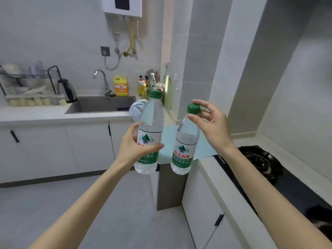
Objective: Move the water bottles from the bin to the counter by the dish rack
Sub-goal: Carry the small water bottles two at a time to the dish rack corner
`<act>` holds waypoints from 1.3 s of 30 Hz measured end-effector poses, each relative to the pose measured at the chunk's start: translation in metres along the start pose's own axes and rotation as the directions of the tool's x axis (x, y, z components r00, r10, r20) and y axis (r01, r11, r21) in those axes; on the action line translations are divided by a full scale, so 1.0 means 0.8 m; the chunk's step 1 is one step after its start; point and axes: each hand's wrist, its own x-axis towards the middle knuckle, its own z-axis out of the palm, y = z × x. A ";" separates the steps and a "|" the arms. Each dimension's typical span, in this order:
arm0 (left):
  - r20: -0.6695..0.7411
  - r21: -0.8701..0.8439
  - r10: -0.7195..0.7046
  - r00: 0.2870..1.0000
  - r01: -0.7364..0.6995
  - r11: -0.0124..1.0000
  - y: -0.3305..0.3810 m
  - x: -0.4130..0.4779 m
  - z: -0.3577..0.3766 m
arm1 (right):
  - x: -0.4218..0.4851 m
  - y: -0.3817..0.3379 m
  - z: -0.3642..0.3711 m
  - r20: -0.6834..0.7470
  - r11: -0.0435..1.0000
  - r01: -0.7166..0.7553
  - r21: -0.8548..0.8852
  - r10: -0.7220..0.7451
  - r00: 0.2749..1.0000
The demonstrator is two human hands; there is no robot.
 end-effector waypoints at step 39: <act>-0.848 0.122 -0.047 0.529 0.280 0.952 -0.235 0.349 -0.709 | 0.458 0.045 0.922 0.657 0.874 0.046 0.483 -0.397 0.640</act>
